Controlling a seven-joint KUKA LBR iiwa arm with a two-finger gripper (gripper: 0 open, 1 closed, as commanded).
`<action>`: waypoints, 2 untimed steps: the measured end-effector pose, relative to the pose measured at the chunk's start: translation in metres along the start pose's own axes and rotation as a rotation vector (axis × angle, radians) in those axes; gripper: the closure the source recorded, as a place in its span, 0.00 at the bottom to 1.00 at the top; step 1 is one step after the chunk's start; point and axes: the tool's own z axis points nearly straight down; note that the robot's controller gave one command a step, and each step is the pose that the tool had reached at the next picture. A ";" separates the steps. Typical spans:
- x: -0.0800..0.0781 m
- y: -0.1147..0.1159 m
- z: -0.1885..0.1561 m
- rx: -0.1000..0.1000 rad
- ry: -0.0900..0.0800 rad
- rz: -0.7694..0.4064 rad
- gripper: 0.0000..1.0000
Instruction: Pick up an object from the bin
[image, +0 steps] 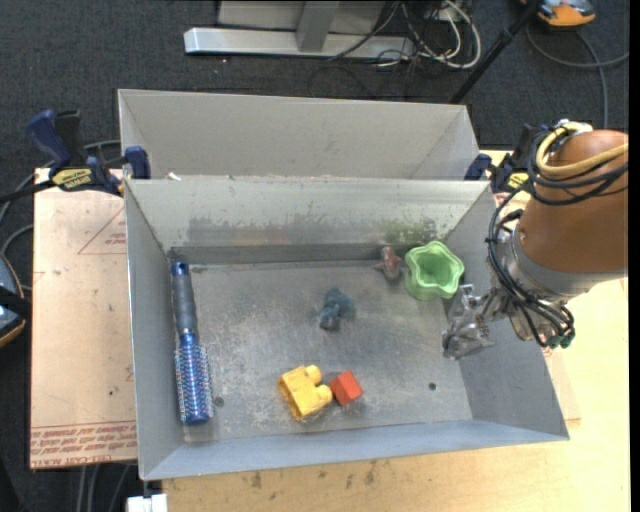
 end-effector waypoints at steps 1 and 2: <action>0.000 0.001 0.001 -0.001 0.001 -0.001 0.00; 0.006 0.065 0.102 -0.005 0.006 -0.379 0.00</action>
Offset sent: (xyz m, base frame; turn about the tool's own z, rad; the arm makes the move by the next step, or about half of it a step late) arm 0.0000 0.0000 0.0000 0.0000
